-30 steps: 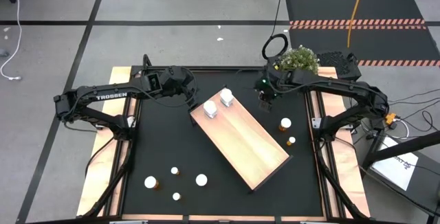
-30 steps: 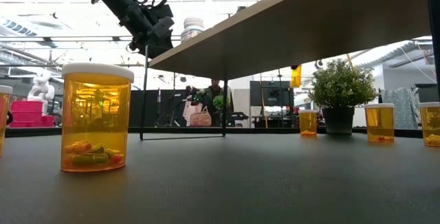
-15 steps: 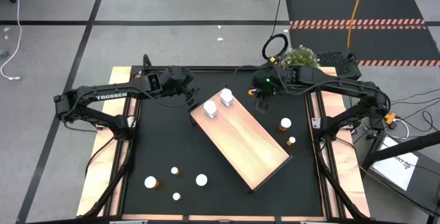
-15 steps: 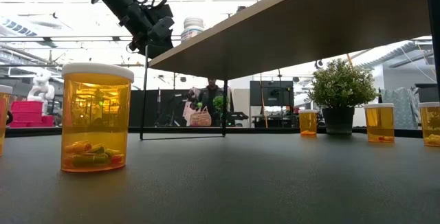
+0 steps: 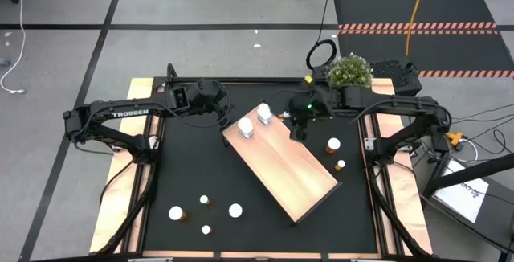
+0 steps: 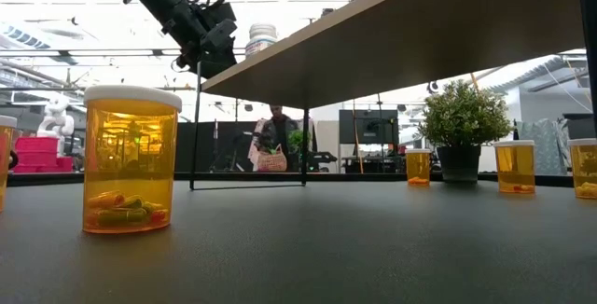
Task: Pick and place medicine bottles onto shelf by color
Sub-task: Put the small orange pill bottle on the shelf
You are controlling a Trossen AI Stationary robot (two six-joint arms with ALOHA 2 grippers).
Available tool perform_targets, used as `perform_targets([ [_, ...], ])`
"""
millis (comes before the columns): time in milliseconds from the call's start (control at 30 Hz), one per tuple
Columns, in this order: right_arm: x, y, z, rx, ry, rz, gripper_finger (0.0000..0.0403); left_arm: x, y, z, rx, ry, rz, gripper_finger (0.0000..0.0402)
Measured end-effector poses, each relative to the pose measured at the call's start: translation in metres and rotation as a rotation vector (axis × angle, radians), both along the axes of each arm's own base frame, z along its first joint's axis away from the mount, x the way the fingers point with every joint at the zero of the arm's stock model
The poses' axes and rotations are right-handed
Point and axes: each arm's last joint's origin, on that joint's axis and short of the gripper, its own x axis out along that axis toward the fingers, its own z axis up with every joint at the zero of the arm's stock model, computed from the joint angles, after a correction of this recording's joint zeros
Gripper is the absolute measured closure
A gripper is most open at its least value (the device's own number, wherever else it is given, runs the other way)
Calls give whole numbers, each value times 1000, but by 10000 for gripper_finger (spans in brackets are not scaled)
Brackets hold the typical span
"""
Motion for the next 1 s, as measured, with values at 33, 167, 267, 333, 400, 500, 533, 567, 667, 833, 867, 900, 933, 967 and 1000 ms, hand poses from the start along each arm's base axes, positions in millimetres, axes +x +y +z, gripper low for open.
perform_targets([
  [33,4,2,-4,6,15,12,285,0,0,0,0,0,0,105],
  [167,17,7,-20,79,72,90,285,0,0,0,0,0,-1,105],
  [267,24,7,-30,104,108,105,285,1,-1,0,-1,0,-5,105],
  [333,26,5,-34,107,128,100,284,1,-3,0,-1,0,-10,105],
  [400,28,4,-35,108,127,97,284,1,-3,0,0,0,-14,105],
  [500,30,1,-36,109,121,88,284,2,-5,0,0,0,-21,105],
  [533,30,0,-37,110,117,83,284,2,-6,0,0,1,-23,105],
  [567,31,-1,-38,114,124,77,284,2,-6,0,0,1,-24,105],
  [667,32,-2,-41,118,137,71,284,2,-7,0,0,1,-26,105],
  [833,34,-2,-45,116,155,79,284,3,-7,0,-1,0,-27,105],
  [867,35,-2,-46,115,155,80,284,3,-7,0,-1,0,-27,105],
  [900,36,-2,-47,116,162,79,284,3,-7,0,-1,0,-27,105],
  [933,37,-2,-48,115,162,79,284,3,-7,0,-1,0,-27,105],
  [967,37,-2,-48,112,162,82,284,3,-7,0,-2,0,-27,105],
  [1000,37,-2,-49,112,168,84,284,3,-7,0,-2,0,-26,105],
])
